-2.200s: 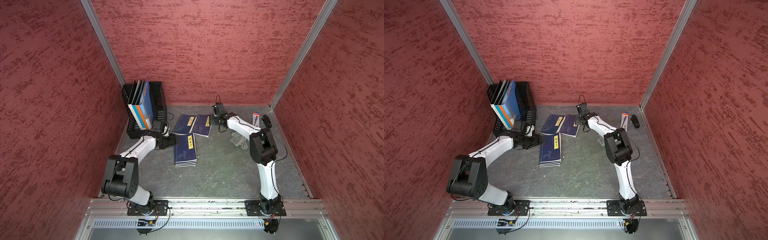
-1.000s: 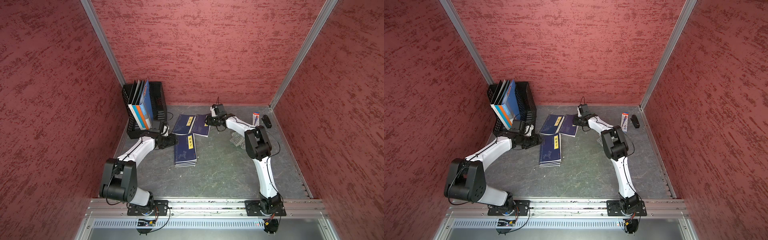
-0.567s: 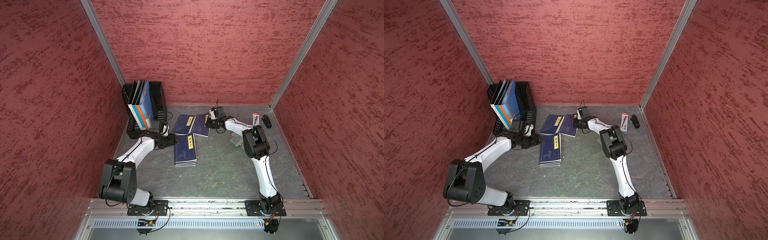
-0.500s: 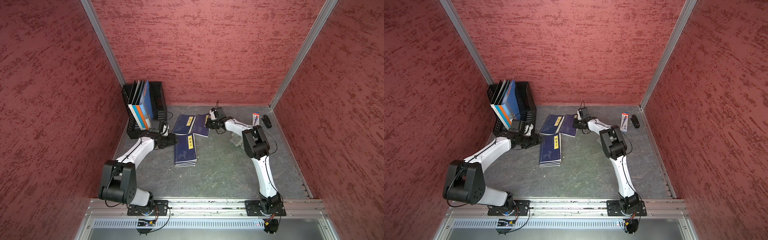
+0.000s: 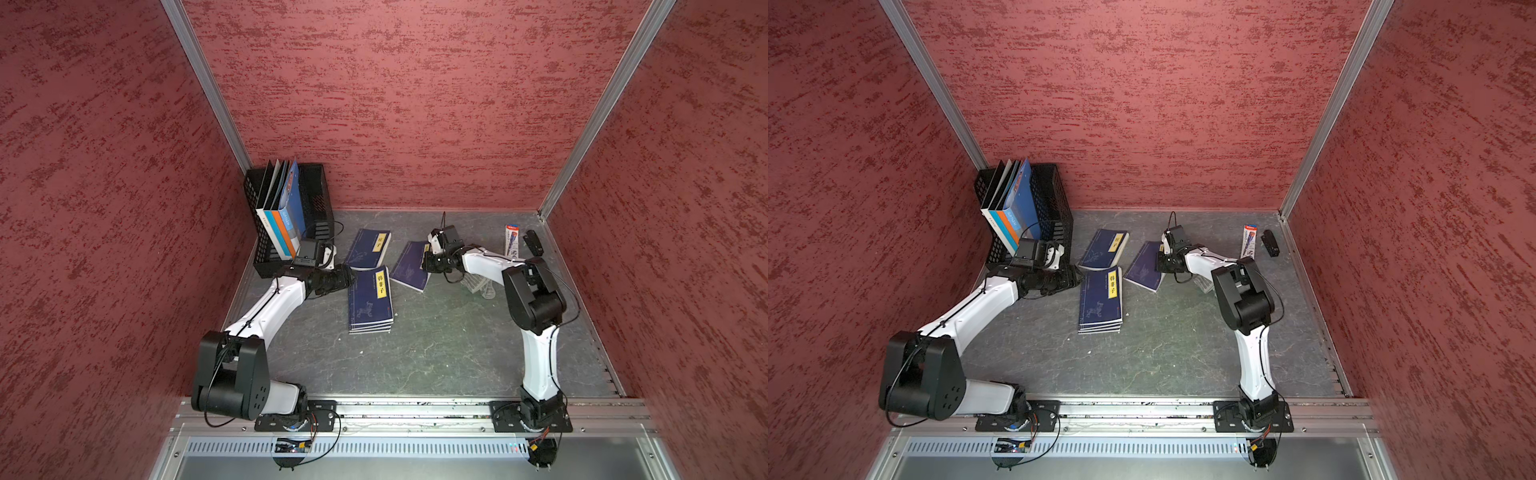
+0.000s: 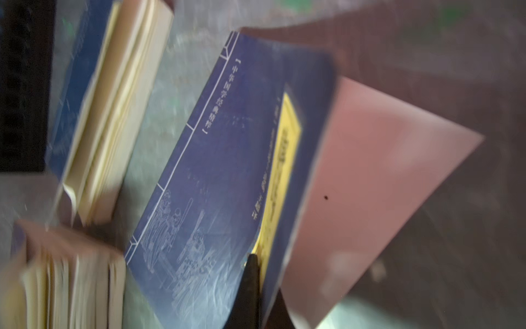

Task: Wipe the cover of the book
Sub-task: Move the book to the center of the board.

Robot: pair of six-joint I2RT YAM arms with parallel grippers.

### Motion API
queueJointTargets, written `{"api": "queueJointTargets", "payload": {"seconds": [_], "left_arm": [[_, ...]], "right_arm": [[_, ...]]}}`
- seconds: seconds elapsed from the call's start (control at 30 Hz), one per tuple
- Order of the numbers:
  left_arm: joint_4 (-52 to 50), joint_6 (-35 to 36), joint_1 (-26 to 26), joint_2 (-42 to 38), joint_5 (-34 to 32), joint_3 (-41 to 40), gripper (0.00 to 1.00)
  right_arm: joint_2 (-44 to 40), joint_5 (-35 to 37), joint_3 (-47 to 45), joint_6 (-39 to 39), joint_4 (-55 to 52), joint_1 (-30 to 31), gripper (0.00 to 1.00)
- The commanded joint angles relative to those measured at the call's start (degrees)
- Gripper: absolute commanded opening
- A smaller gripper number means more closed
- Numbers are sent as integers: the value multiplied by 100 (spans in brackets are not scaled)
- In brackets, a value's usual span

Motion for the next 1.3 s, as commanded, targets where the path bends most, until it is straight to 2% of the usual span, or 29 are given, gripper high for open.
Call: {"api": "queueJointTargets", "payload": {"seconds": [0.0, 0.13, 0.27, 0.37, 0.47, 0.57, 0.7, 0.83, 0.97, 1.03, 1.17, 1.27], "left_arm": [[11, -39, 16, -127, 155, -3, 67], [43, -66, 12, -146, 251, 32, 67], [-12, 11, -127, -111, 187, 123, 67], [-66, 35, -337, -84, 98, 214, 67], [-59, 22, -625, -35, 17, 324, 68], [-76, 22, -1001, 113, -118, 524, 68], [-61, 14, -1536, 434, -272, 824, 68], [98, -107, -1955, 791, -324, 1019, 68], [215, -188, -2333, 1189, -363, 1194, 68], [228, -206, -2517, 1432, -355, 1319, 68], [84, -268, -2835, 1926, -480, 1657, 68], [150, -360, -2956, 2117, -474, 1748, 68]], "right_arm": [[-664, 219, -753, -215, -328, -7, 0], [-1518, 327, -1724, -119, -438, 82, 0], [-2265, 673, -2498, 241, -741, 319, 6], [-2781, 1145, -2922, 590, -919, 457, 20], [-3207, 1915, -3153, 840, -1156, 459, 44], [-3297, 2291, -3191, 893, -1189, 450, 56], [-3038, 2181, -3150, 914, -801, 446, 58], [-2915, 1550, -3185, 1036, -27, 415, 58], [-2709, 1589, -3056, 1087, 89, 402, 56], [-2546, 1585, -3010, 1073, 139, 382, 53], [-2213, 1618, -2978, 1044, 330, 346, 38], [-1954, 1764, -2889, 1015, 349, 293, 33]]}}
